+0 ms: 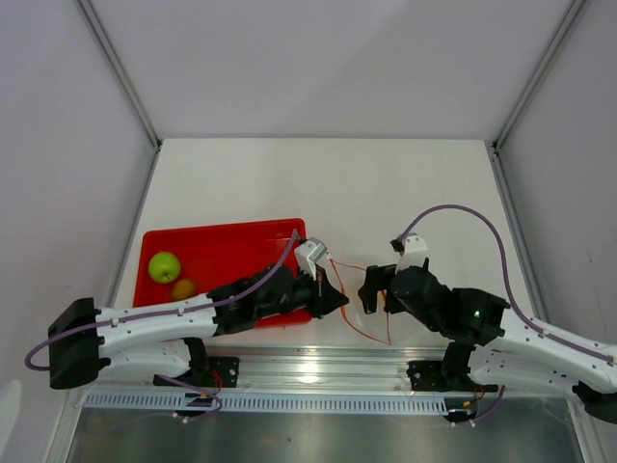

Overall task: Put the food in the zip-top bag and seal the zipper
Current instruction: Adjust the zipper food storage bag at the center of the board.

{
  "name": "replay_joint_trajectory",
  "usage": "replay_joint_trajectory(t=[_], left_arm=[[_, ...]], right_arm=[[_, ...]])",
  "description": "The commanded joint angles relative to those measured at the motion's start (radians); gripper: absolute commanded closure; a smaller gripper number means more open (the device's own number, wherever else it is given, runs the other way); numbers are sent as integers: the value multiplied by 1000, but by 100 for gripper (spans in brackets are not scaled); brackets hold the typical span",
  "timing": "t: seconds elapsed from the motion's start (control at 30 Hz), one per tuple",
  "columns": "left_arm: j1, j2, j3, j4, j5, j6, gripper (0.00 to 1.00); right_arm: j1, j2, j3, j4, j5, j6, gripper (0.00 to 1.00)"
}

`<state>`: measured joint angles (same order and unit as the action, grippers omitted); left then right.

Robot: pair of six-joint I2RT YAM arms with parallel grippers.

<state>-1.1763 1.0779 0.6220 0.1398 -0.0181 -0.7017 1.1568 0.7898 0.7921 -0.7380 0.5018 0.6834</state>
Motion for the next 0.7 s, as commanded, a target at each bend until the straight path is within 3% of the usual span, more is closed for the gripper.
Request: replay_joint_trajectory(t=[0.0, 0.07, 0.17, 0.3, 0.43, 0.53, 0.57, 0.67], left_arm=[[-6, 11, 51, -3, 10, 33, 100], [-6, 13, 44, 4, 10, 25, 99], [-6, 13, 35, 14, 38, 19, 99], [-6, 19, 31, 26, 50, 13, 99], [-6, 19, 33, 26, 64, 8, 99], [-6, 10, 33, 20, 72, 11, 99], [-6, 8, 33, 14, 72, 11, 99], [-6, 1, 24, 11, 61, 7, 99]], right_arm=[[-3, -73, 7, 84, 31, -39, 1], [-17, -92, 12, 69, 6, -50, 3], [-48, -63, 41, 14, -28, -54, 17], [-49, -41, 29, 17, -75, -85, 47], [-49, -20, 21, 41, -117, -102, 58], [-51, -11, 32, 57, -112, -104, 86], [-51, -8, 39, 54, -109, -101, 100], [-49, -4, 64, 31, -98, -94, 100]])
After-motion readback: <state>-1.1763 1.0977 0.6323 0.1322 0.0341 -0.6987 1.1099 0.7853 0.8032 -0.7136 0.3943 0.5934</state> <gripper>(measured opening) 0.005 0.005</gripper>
